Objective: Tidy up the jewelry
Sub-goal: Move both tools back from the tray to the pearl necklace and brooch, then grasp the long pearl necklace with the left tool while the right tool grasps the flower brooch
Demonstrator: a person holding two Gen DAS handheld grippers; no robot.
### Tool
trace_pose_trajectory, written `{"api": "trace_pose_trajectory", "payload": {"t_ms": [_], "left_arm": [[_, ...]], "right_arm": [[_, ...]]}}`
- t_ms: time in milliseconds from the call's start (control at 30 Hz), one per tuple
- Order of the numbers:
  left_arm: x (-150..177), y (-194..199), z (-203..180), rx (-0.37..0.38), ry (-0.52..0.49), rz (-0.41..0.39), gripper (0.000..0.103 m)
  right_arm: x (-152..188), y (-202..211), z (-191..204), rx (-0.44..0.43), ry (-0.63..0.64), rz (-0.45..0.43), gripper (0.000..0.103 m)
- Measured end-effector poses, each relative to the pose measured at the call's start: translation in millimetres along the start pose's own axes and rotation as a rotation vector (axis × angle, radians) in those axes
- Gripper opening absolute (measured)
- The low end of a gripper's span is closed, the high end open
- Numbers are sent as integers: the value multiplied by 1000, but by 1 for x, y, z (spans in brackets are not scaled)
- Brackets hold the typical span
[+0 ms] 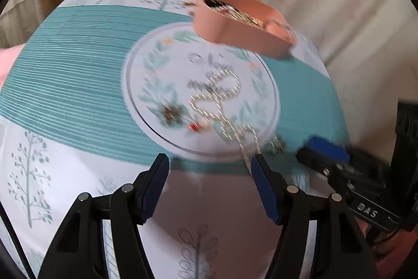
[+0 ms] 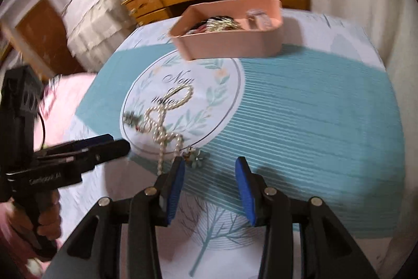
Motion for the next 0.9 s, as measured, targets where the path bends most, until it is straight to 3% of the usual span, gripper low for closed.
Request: {"api": "trace_pose_trajectory", "payload": {"t_ms": [167,300,400,533,900], "left_arm": [[11,0,-8,-36,8,-33,64],[10,-2,-16,-69,-24,-79,64],[5,-4,-24,-45,-74,-100,64],[0,-10,-35,-27,-116,-103,56],[-14,-23,-51,-55,-204,-139,56]], "right_arm": [[10,-12,18,64,221,78,41],[20,-19,25,74,313,111,41],[27,-23,29,86,381,122,41],[31,-25,34,89,487,99,41],[21,-30,27,12,509,81,40]]}}
Point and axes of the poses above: each gripper's, at about its wrist camera, not at the fingertips, and y roughly against the way its jaws point, z to its left, x to its underside, the point moved 2 cm from there along -y, roughly the way its jaws point, and after that the axes turned 15 degrees about -x, right-handed, at the moved point
